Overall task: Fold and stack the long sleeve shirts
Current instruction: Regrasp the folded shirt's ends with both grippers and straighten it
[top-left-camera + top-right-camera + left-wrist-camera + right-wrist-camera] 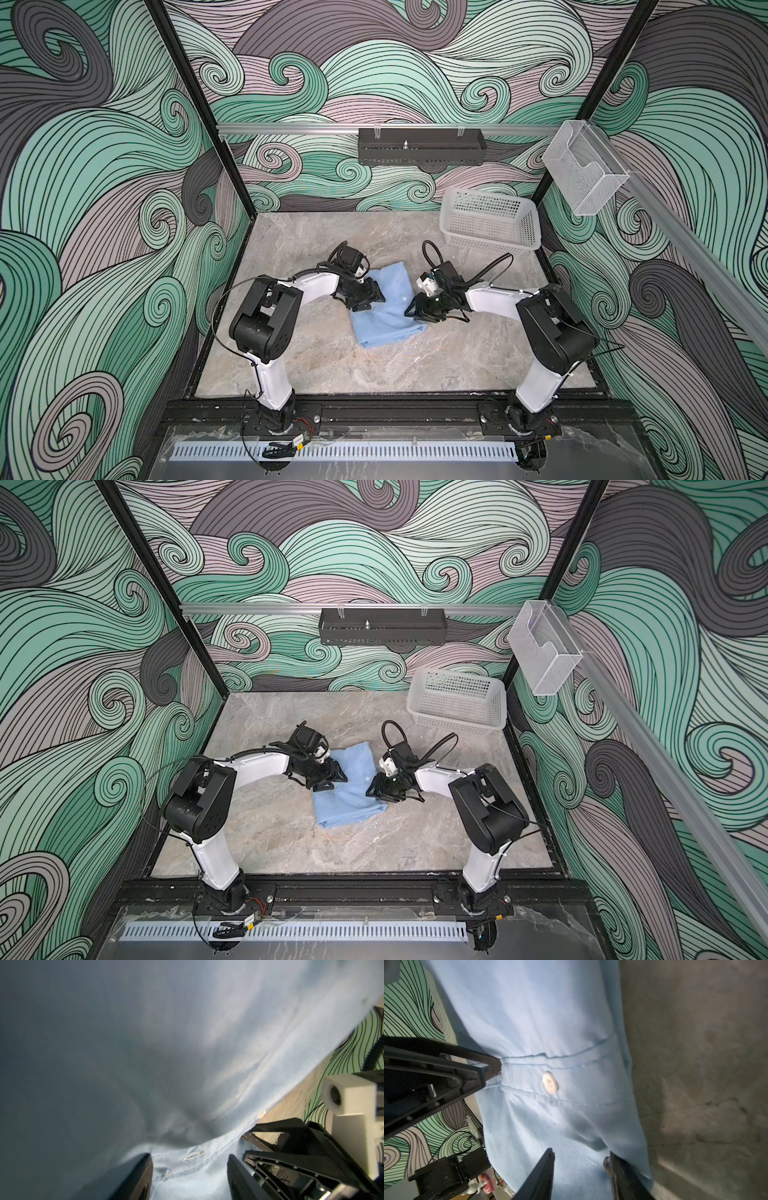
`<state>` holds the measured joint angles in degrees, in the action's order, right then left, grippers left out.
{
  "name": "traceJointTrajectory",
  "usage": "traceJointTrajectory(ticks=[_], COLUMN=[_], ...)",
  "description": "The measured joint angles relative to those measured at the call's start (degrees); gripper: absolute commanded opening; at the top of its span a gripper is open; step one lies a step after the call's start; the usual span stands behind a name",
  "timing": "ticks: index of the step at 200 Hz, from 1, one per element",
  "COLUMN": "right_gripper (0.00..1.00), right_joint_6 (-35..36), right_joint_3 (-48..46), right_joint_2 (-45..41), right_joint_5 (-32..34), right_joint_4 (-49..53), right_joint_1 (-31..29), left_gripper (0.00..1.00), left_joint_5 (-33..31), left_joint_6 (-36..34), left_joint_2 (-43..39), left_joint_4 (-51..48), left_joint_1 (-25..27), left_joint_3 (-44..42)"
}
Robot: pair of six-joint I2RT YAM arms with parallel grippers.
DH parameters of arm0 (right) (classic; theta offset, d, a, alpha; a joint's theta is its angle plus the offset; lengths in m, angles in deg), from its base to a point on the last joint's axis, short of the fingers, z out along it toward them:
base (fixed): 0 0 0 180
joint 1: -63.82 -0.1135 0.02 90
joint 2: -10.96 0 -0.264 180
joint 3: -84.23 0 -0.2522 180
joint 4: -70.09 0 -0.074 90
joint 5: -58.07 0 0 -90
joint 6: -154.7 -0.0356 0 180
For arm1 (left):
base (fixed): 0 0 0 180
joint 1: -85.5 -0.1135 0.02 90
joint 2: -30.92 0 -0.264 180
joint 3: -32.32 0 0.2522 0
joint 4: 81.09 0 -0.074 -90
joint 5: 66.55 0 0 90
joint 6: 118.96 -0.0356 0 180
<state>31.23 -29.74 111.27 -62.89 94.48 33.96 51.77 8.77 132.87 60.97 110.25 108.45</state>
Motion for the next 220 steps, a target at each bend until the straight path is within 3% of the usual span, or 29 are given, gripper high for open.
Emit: traceJointTrajectory(ticks=[20, 57, 109, 162, 220], right_gripper=[0.54, 0.37, 0.23, 0.23, 0.38], right_joint_6=[0.11, 0.79, 1.60, 2.99, 5.51], right_joint_3=[0.00, -0.15, -2.27, -2.34, 4.50], right_joint_2=[-1.99, -5.27, -1.25, -0.07, -2.03], right_joint_5=[1.07, 0.50, -1.75, -2.36, -1.57], right_joint_4=[1.84, 3.02, 0.87, 0.31, 5.62], right_joint_1=[-0.28, -1.20, -1.75, -1.68, -1.51], left_gripper=[0.64, 0.59, 0.52, 0.53, 0.58], left_joint_5=[-0.22, 0.57, 3.82, 4.61, 2.19], left_joint_6=[-1.29, -0.52, 4.87, 5.09, 0.44], left_joint_2=[-6.95, -20.04, -15.61, -15.30, -21.29], left_joint_4=[-2.19, -1.88, 5.73, 5.90, -2.67], left_joint_1=[0.07, 0.68, 2.14, 1.14, 0.85], left_joint_3=[-2.25, -9.25, -24.26, -24.52, -14.56])
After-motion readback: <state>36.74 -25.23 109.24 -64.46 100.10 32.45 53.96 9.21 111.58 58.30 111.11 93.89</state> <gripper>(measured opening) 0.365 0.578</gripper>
